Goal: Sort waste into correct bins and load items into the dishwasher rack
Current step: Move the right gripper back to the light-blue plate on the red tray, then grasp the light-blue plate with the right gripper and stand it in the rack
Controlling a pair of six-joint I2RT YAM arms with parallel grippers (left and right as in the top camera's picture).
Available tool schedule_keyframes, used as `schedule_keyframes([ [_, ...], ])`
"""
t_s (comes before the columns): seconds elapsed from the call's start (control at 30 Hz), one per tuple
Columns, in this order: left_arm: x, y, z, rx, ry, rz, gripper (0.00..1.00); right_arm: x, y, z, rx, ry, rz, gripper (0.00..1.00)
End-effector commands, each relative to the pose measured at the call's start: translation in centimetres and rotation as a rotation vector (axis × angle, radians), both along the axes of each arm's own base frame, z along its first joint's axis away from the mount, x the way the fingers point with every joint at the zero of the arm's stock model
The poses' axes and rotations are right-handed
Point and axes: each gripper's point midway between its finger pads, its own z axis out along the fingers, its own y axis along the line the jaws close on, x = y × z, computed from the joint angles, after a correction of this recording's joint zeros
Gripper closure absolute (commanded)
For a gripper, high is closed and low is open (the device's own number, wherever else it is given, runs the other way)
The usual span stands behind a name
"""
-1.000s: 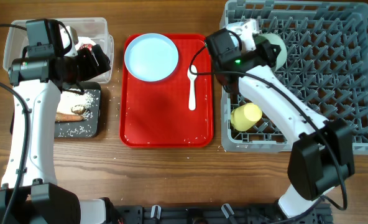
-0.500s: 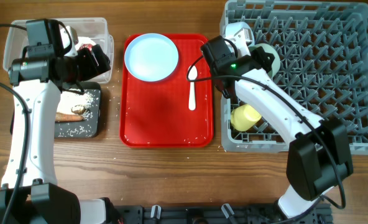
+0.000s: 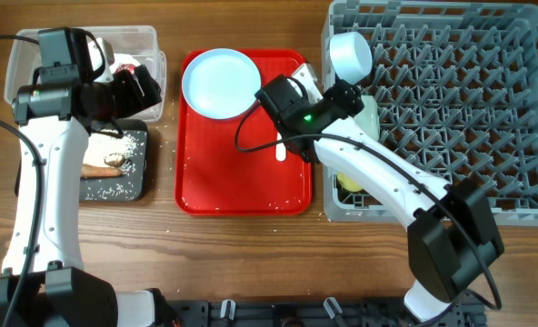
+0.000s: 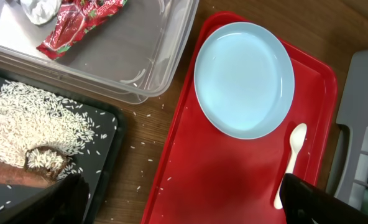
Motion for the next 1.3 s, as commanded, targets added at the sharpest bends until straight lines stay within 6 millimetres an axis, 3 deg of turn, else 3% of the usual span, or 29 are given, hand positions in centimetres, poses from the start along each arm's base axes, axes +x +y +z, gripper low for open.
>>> schedule_keyframes([
  [0.0, 0.1, 0.3, 0.2, 0.009, -0.008, 0.002, 0.00, 1.0, 1.5, 0.2, 0.086, -0.021, 0.018, 0.16],
  [0.07, 0.1, 0.3, 0.2, 0.009, -0.008, 0.002, 0.00, 2.1, 3.5, 3.5, 0.202, -0.077, 0.052, 0.16],
  [0.1, 0.1, 0.3, 0.2, 0.008, -0.008, 0.002, 0.00, 2.5, 5.7, 4.7, 0.329, -0.075, 0.111, 0.18],
  [0.13, 0.1, 0.3, 0.2, 0.009, -0.008, 0.002, 0.00, 2.3, 9.1, 5.2, 0.503, -0.032, 0.216, 0.21],
  [0.17, 0.1, 0.3, 0.2, 0.009, -0.008, 0.002, 0.00, 1.2, 13.6, 5.0, 0.703, 0.069, 0.362, 0.11],
  [0.2, 0.1, 0.3, 0.2, 0.009, -0.008, 0.002, 0.00, -0.4, 16.4, 4.9, 0.835, 0.164, 0.456, 0.00],
  [0.23, 0.1, 0.3, 0.2, 0.009, -0.008, 0.002, 0.00, -2.2, 18.6, 4.8, 0.951, 0.266, 0.532, 0.00],
  [0.3, 0.1, 0.3, 0.2, 0.009, -0.008, 0.002, 0.00, -5.1, 21.4, 5.7, 1.166, 0.416, 0.571, 0.00],
  [0.33, 0.1, 0.3, 0.2, 0.009, -0.008, 0.002, 0.00, -5.1, 21.9, 6.3, 1.228, 0.419, 0.541, 0.00],
  [0.47, 0.1, 0.3, 0.2, 0.009, -0.008, 0.002, 0.00, -0.6, 21.0, 8.1, 1.279, 0.178, 0.373, 0.06],
  [0.53, 0.1, 0.3, 0.2, 0.009, -0.008, 0.002, 0.00, 1.7, 20.1, 7.7, 1.232, 0.065, 0.324, 0.10],
  [0.6, 0.1, 0.3, 0.2, 0.009, -0.008, 0.002, 0.00, 2.9, 19.9, 5.0, 1.212, 0.061, 0.243, 0.11],
  [0.67, 0.1, 0.3, 0.2, 0.009, -0.008, 0.002, 0.00, 3.7, 20.3, -0.4, 1.242, 0.124, 0.090, 0.10],
  [0.77, 0.1, 0.3, 0.2, 0.009, -0.008, 0.002, 0.00, 3.9, 20.2, -5.8, 1.289, 0.180, -0.118, 0.10],
  [0.83, 0.1, 0.3, 0.2, 0.009, -0.008, 0.002, 0.00, 4.6, 19.7, -7.4, 1.318, 0.174, -0.198, 0.13],
  [0.93, 0.1, 0.3, 0.2, 0.008, -0.008, 0.002, 0.00, 5.9, 18.9, -8.9, 1.331, 0.132, -0.260, 0.32],
  [1.07, 0.1, 0.3, 0.2, 0.009, -0.008, 0.002, 0.00, 6.2, 18.1, -11.7, 1.299, 0.125, -0.324, 0.45],
  [1.27, 0.1, 0.3, 0.2, 0.008, -0.008, 0.002, 0.00, 6.7, 16.9, -12.9, 1.308, 0.116, -0.392, 0.61],
])
